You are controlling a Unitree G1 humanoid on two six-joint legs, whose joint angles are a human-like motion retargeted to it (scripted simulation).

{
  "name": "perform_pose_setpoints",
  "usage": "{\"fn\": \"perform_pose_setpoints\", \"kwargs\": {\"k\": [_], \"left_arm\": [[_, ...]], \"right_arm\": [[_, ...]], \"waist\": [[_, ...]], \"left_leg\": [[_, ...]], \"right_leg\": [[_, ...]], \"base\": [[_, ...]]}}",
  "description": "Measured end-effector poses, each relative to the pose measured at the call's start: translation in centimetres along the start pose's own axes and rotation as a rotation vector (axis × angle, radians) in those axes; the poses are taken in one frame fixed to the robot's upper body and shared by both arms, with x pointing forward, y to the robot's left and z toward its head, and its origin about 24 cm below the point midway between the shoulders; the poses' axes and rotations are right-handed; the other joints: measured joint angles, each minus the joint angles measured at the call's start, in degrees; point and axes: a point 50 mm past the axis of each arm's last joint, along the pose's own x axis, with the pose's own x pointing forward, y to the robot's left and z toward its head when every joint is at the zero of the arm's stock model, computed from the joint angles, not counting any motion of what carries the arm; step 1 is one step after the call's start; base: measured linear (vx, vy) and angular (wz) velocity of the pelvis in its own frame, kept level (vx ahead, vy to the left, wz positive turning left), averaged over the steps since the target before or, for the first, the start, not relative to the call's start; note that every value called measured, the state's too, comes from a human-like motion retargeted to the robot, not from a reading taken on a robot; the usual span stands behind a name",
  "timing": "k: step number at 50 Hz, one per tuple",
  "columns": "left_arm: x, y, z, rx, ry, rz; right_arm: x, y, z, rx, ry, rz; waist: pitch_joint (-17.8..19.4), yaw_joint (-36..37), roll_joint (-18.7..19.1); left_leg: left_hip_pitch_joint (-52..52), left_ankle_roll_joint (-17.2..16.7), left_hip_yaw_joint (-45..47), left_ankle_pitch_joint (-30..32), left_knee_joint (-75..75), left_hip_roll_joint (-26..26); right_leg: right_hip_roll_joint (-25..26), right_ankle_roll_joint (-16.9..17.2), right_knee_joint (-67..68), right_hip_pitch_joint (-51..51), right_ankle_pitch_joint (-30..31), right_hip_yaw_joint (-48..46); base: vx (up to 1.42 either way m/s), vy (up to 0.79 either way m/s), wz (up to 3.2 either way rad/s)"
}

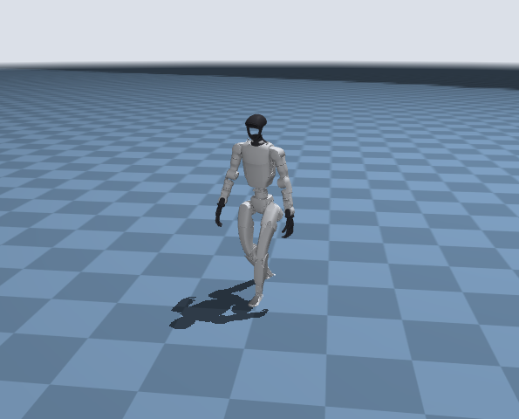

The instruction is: Walk

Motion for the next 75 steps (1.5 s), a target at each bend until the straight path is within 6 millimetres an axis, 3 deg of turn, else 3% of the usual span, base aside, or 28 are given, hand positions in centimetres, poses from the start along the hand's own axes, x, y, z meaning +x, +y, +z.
{"fn": "perform_pose_setpoints", "kwargs": {"k": [5, 9, 19, 26, 33, 35, 37, 43, 55, 63, 75], "left_arm": [[0.0, 0.0, -0.4, -0.025, 0.004, -0.008], [-0.1, -0.2, -0.8, -0.048, 0.003, -0.015], [0.0, -0.7, -0.5, -0.067, -0.031, -0.034], [0.0, -0.9, 0.4, -0.018, -0.065, -0.029], [0.1, -0.6, 2.1, 0.054, -0.106, 0.004], [0.0, -0.2, 3.2, 0.065, -0.127, 0.020], [0.1, -0.3, 3.4, 0.079, -0.132, 0.023], [0.0, 0.0, 5.1, 0.104, -0.166, 0.045], [-0.1, -0.6, 7.0, 0.138, -0.223, 0.047], [0.0, -1.2, 6.9, 0.145, -0.236, 0.039], [0.2, -2.0, 5.4, 0.093, -0.206, 0.026]], "right_arm": [[0.1, -0.4, 1.0, 0.000, -0.031, -0.013], [0.1, -0.6, 1.6, 0.000, -0.052, -0.023], [0.2, -1.0, 2.7, -0.017, -0.093, -0.023], [0.2, -1.0, 3.2, -0.035, -0.113, -0.013], [0.2, -0.6, 3.4, -0.048, -0.123, -0.006], [0.3, -0.6, 3.8, -0.055, -0.132, -0.004], [0.2, -0.2, 3.2, -0.060, -0.116, 0.004], [0.2, 0.6, 2.0, -0.067, -0.079, 0.028], [-0.2, 1.2, -1.6, -0.018, 0.038, 0.038], [-0.8, 1.2, -4.0, 0.046, 0.101, 0.010], [-1.4, 0.7, -6.0, 0.126, 0.146, -0.046]], "waist": [[-0.68, 0.40, -1.56], [-1.12, 0.08, -3.18], [-1.31, -1.97, -9.14], [-0.53, -4.43, -11.91], [0.96, -6.99, -11.49], [1.48, -7.09, -9.41], [1.86, -8.01, -9.87], [2.73, -9.63, -7.65], [1.47, -9.85, -2.33], [0.11, -9.54, -2.57], [-1.28, -9.95, -0.69]], "left_leg": [[0.92, 1.98, -0.12, -0.76, 0.36, -2.13], [2.21, 5.08, 0.47, -4.70, 1.07, -4.65], [12.71, 9.77, 2.82, -7.10, -8.31, -16.53], [22.66, 11.58, 2.40, -6.84, -18.33, -24.80], [32.17, 11.57, -0.34, -7.12, -25.60, -28.46], [36.01, 11.35, -1.82, -6.69, -30.15, -27.51], [37.49, 11.07, -2.28, -7.36, -29.85, -28.40], [42.93, 10.08, -4.91, -9.02, -32.93, -27.38], [51.10, 8.31, -9.20, -7.26, -42.93, -23.17], [52.01, 7.11, -10.38, -8.05, -40.13, -22.21], [51.26, 5.34, -7.93, -12.11, -23.73, -16.97]], "right_leg": [[-1.92, 0.78, 2.61, 0.30, -0.84, 1.35], [-4.82, 2.13, 7.87, -0.08, -1.40, 1.83], [-16.98, 8.50, 24.09, -1.42, 9.18, 3.17], [-27.20, 8.06, 41.34, -7.01, 14.23, 4.00], [-31.32, 4.08, 49.07, -14.91, 8.61, 4.62], [-29.12, 2.57, 48.27, -17.33, 6.76, 3.67], [-30.08, 2.14, 47.65, -19.59, 4.42, 3.78], [-25.99, 1.67, 40.39, -26.06, 1.41, 2.08], [-13.05, 5.80, 15.43, -33.82, 6.42, 0.89], [-10.20, 7.69, 7.05, -36.62, 8.25, 3.43], [-8.41, 6.18, 9.48, -33.27, 13.41, 2.73]], "base": [[0.27, 0.10, -0.08], [0.30, 0.13, 0.04], [0.30, 0.16, 0.10], [0.29, 0.13, 0.02], [0.27, 0.07, -0.03], [0.28, 0.05, -0.15], [0.24, 0.01, 0.09], [0.25, 0.00, 0.08], [0.24, -0.03, 0.12], [0.24, -0.06, 0.19], [0.32, -0.09, 0.21]]}}
